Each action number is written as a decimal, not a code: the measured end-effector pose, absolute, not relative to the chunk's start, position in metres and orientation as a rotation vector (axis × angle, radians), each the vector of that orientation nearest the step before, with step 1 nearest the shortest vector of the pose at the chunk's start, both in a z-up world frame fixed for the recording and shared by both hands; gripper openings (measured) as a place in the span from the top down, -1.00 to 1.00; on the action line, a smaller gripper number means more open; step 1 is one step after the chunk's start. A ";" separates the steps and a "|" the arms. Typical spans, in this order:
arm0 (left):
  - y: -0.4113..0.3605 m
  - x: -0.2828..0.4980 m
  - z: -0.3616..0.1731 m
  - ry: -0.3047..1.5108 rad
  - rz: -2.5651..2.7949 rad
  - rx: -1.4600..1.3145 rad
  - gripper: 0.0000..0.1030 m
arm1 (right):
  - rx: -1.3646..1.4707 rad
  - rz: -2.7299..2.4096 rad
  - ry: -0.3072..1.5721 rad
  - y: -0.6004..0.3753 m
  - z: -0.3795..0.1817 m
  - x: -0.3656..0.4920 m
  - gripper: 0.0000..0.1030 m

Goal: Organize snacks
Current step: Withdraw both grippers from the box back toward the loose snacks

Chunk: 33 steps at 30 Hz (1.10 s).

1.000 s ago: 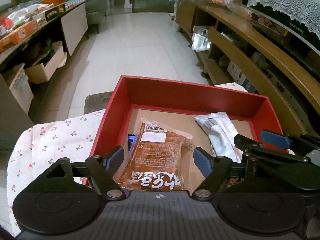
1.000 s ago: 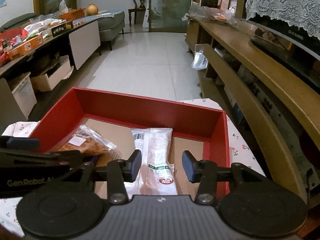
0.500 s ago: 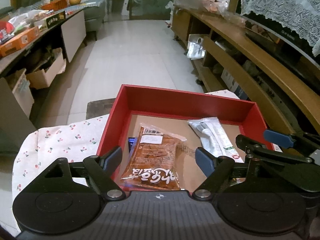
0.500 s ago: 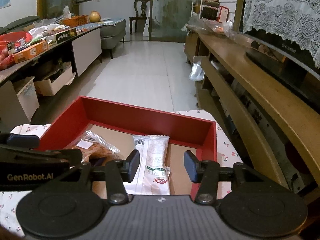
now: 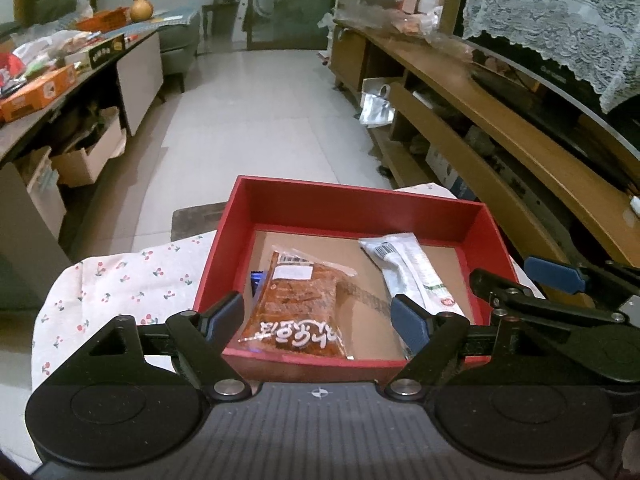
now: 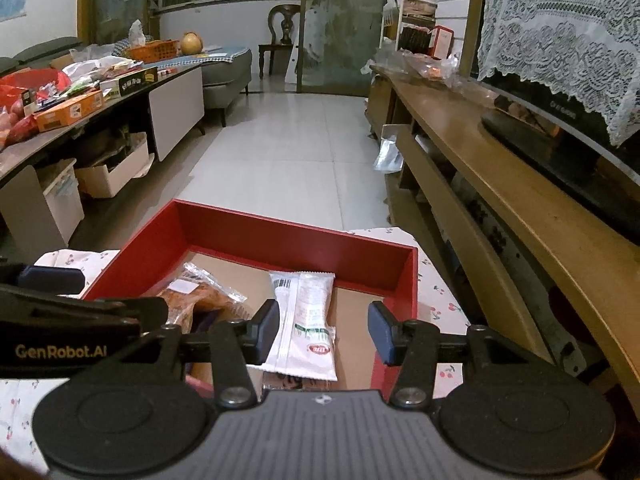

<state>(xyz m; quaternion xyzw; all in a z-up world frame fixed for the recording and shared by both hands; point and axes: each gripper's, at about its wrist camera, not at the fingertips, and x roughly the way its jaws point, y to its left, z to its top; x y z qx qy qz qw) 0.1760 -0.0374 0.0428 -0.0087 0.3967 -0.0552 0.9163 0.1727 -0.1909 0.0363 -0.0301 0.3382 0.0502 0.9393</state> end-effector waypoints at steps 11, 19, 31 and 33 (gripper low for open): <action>-0.038 0.139 0.046 0.826 -0.172 0.007 -0.66 | -0.084 0.110 0.742 -0.191 0.037 0.132 -0.22; -0.040 0.113 0.039 0.861 -0.216 0.040 -0.67 | -0.112 0.131 0.795 -0.190 0.029 0.103 -0.22; -0.035 0.081 0.024 0.920 -0.244 0.070 -0.71 | -0.180 0.163 0.844 -0.181 0.013 0.066 -0.23; -0.034 0.076 0.021 0.929 -0.244 0.074 -0.71 | -0.196 0.171 0.855 -0.178 0.010 0.062 -0.23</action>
